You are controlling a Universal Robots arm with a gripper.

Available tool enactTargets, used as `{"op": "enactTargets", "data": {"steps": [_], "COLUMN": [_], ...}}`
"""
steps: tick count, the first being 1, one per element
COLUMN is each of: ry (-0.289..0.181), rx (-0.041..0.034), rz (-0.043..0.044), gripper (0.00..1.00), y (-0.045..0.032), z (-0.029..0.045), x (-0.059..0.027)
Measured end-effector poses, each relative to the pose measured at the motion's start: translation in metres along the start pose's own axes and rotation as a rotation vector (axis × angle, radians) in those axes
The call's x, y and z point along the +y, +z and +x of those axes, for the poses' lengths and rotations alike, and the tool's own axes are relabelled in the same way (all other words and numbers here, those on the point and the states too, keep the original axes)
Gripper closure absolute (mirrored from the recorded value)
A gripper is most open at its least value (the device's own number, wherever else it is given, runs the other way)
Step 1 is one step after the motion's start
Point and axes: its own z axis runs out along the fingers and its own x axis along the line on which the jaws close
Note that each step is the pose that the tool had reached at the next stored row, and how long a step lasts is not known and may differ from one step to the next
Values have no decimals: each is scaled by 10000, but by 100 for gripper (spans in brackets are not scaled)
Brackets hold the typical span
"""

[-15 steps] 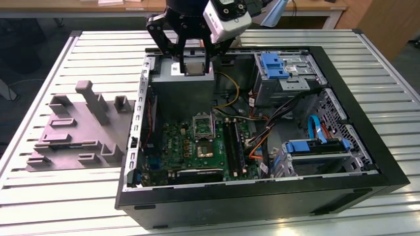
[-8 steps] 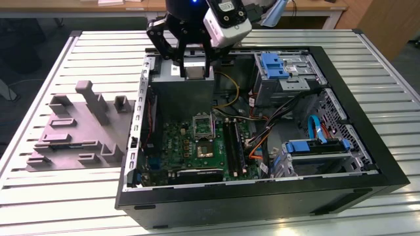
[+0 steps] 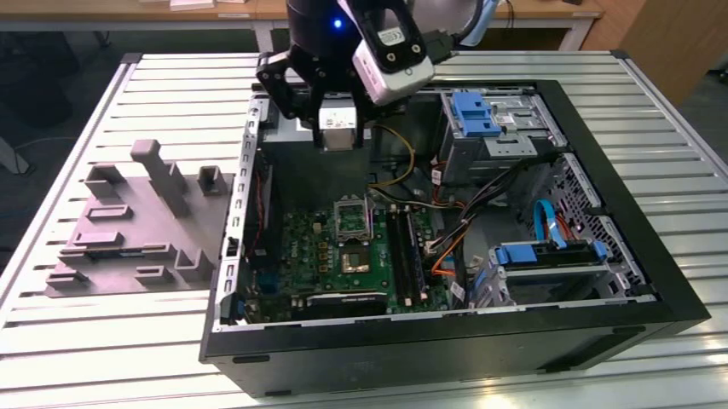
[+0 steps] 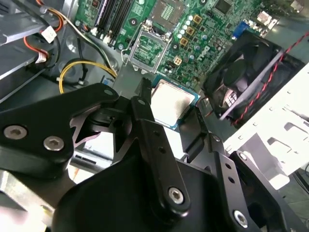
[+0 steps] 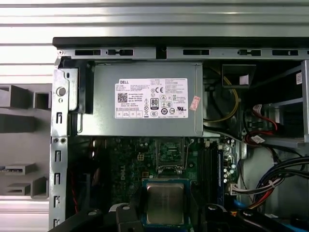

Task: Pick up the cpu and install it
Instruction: 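Place the cpu into insertion slot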

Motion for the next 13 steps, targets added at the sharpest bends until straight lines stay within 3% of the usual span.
{"op": "enactTargets", "data": {"steps": [13], "ry": [2], "rx": [1], "rz": [1], "gripper": [53], "y": [231], "z": [-6], "x": [-78]}}
